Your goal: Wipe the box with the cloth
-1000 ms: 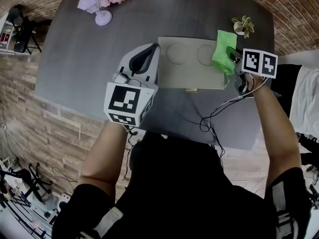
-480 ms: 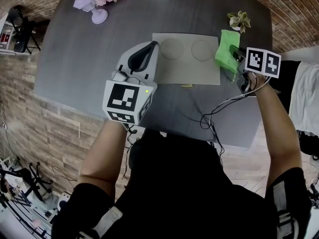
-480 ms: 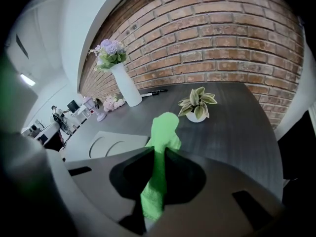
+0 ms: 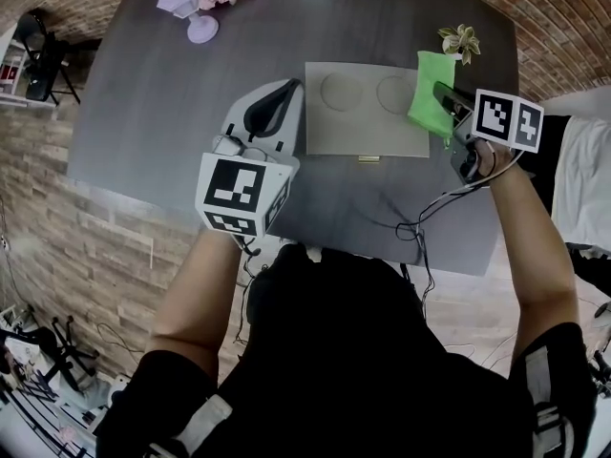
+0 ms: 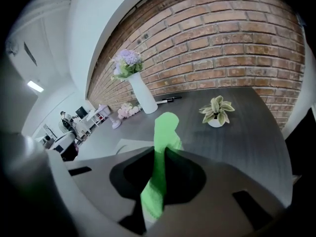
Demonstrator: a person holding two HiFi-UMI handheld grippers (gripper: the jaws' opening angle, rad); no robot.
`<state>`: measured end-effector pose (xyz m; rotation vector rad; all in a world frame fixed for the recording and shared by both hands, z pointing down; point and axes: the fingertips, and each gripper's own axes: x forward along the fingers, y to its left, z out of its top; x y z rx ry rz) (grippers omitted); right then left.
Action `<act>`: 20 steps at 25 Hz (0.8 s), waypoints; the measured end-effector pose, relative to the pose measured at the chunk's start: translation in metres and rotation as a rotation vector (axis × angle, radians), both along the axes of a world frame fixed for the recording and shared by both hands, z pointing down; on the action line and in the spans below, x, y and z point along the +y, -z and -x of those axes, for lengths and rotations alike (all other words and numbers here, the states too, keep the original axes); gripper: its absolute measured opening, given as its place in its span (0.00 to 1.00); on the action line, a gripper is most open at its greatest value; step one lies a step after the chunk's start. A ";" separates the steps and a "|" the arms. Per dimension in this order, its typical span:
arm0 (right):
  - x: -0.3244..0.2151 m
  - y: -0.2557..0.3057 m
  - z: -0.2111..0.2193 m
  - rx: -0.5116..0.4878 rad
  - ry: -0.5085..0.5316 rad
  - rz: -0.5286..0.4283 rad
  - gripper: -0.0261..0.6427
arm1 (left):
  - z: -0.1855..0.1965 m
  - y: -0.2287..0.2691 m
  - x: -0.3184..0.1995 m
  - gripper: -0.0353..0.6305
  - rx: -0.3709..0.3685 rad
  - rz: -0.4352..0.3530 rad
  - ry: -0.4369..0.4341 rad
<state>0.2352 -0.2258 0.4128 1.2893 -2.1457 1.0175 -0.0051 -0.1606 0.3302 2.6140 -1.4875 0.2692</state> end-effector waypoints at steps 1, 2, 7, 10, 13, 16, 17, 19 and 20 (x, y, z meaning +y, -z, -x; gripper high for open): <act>0.004 0.004 0.011 -0.015 0.010 -0.001 0.10 | 0.005 0.001 0.002 0.07 0.001 -0.001 0.001; 0.007 0.007 0.023 -0.027 0.022 -0.002 0.10 | 0.010 0.002 0.005 0.07 0.002 -0.002 0.002; 0.027 0.012 0.087 -0.074 0.087 0.011 0.10 | 0.042 0.006 0.017 0.07 0.009 -0.010 0.019; 0.040 0.009 0.124 -0.090 0.123 0.027 0.10 | 0.065 0.006 0.024 0.07 0.014 -0.010 0.033; 0.051 0.007 0.158 -0.103 0.150 0.046 0.10 | 0.086 0.004 0.029 0.07 0.018 -0.003 0.044; 0.060 0.005 0.188 -0.113 0.171 0.056 0.10 | 0.104 0.002 0.035 0.07 0.024 -0.003 0.050; 0.063 0.004 0.197 -0.117 0.176 0.059 0.10 | 0.110 0.001 0.036 0.07 0.026 -0.003 0.051; 0.067 0.001 0.211 -0.123 0.185 0.070 0.10 | 0.117 0.000 0.037 0.07 0.029 -0.002 0.052; 0.068 0.000 0.217 -0.125 0.188 0.076 0.10 | 0.120 -0.001 0.035 0.07 0.032 -0.002 0.052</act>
